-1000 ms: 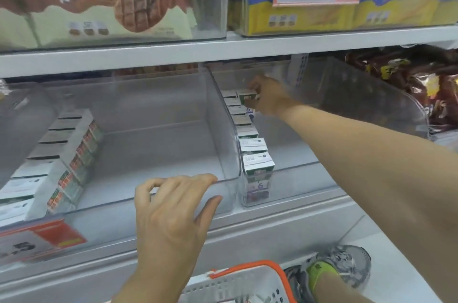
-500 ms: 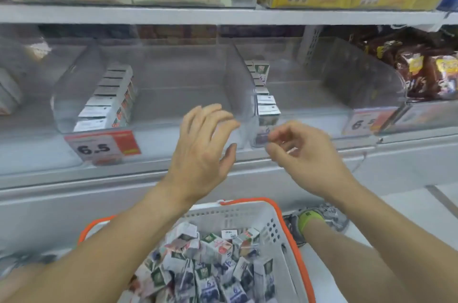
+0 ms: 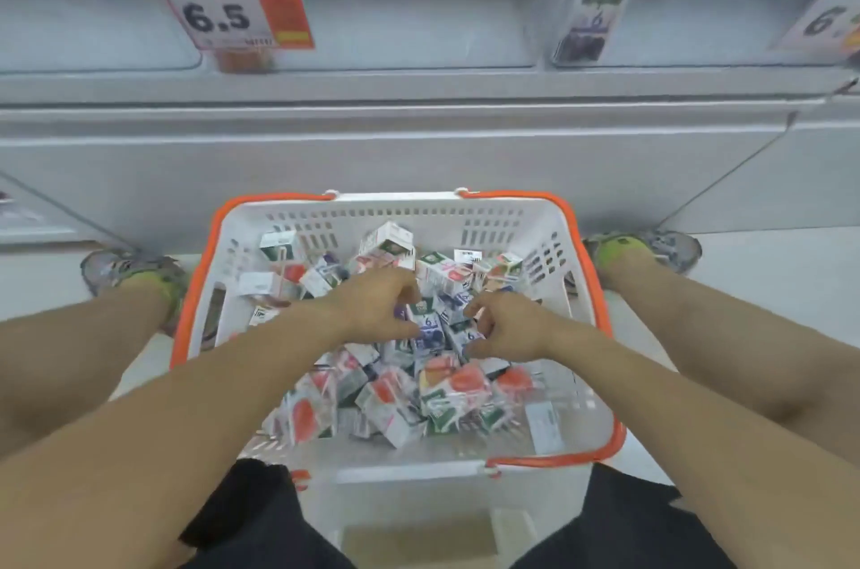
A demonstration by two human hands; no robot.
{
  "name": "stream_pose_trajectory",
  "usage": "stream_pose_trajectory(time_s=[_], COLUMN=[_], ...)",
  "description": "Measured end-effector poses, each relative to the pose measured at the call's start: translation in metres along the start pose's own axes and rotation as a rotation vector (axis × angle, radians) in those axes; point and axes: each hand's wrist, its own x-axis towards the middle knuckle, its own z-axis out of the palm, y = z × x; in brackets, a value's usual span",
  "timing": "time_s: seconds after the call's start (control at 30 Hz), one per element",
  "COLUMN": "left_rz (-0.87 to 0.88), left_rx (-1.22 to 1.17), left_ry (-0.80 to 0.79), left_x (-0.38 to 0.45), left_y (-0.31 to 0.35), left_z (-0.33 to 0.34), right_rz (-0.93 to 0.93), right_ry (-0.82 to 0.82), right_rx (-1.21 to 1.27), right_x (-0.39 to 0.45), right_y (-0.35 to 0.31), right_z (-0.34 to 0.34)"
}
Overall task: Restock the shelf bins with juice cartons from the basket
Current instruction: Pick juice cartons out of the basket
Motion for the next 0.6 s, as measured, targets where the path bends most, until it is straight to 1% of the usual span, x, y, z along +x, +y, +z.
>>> stream_pose_trajectory(time_s=[0.07,0.13,0.2,0.27,0.37,0.43,0.53,0.6], left_rz=[-0.038,-0.049,-0.057,-0.042,-0.002,-0.013,-0.029,-0.041], left_rx=[-0.127,-0.187,-0.256,-0.295,-0.172,-0.1,-0.029,-0.005], left_ry=[-0.09,-0.143,-0.155,-0.132,-0.075,-0.055,-0.065,-0.086], left_x=[-0.007,-0.013,-0.016,-0.014,-0.006,-0.004,-0.002,-0.002], left_y=[-0.005,-0.006,-0.006,-0.004,0.001,0.005,0.01,0.012], left_z=[0.041,0.077,0.102,0.116,0.13,0.134,0.131,0.128], right_rz=[0.021,0.052,0.071,0.105,0.154,0.213,0.333,0.362], right_ry=[-0.124,-0.22,-0.27,-0.294,-0.327,-0.381,-0.478,-0.478], right_rx=[-0.014,-0.021,-0.076,-0.088,-0.145,-0.149,-0.133,-0.155], right_x=[0.002,0.0,-0.006,-0.014,-0.025,-0.033,-0.045,-0.046], right_y=[0.0,0.001,0.003,0.006,0.01,0.01,0.005,0.007], right_z=[0.009,0.015,0.018,0.016,0.005,-0.001,-0.001,0.005])
